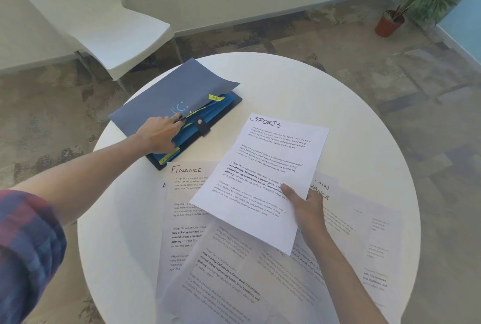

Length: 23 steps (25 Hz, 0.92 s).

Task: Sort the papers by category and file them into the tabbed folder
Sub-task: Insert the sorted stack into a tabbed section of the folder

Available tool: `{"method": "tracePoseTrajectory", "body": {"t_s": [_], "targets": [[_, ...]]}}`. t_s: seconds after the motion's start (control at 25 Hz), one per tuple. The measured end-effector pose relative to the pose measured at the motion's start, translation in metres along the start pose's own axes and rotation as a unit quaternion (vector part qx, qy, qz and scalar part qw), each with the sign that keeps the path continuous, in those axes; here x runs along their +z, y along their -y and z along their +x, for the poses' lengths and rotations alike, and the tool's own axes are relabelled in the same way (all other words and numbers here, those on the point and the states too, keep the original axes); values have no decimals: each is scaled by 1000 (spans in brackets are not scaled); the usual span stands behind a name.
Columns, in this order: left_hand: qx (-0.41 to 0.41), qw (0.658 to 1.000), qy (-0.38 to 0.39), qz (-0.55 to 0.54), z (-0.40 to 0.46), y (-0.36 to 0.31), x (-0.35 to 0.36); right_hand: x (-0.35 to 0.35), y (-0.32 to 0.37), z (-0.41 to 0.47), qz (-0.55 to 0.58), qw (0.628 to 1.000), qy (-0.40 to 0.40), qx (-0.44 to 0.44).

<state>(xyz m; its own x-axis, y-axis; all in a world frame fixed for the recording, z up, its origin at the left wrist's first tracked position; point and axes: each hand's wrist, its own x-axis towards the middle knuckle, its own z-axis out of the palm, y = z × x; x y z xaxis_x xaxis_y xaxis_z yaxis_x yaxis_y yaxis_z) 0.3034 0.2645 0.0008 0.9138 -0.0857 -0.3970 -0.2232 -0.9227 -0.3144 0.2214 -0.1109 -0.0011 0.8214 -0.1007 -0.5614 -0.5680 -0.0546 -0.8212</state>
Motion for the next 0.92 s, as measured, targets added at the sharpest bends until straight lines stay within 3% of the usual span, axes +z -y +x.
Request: {"method": "tracePoseTrajectory", "body": {"t_s": [0.24,0.92], "targets": [[-16,999,-28,21,-1,-3,12,2,3,-1,9,1000,4,0],[-38,984,-133,-109,-7,10,-60,76,88,48,-32,996,73,-47]]}}
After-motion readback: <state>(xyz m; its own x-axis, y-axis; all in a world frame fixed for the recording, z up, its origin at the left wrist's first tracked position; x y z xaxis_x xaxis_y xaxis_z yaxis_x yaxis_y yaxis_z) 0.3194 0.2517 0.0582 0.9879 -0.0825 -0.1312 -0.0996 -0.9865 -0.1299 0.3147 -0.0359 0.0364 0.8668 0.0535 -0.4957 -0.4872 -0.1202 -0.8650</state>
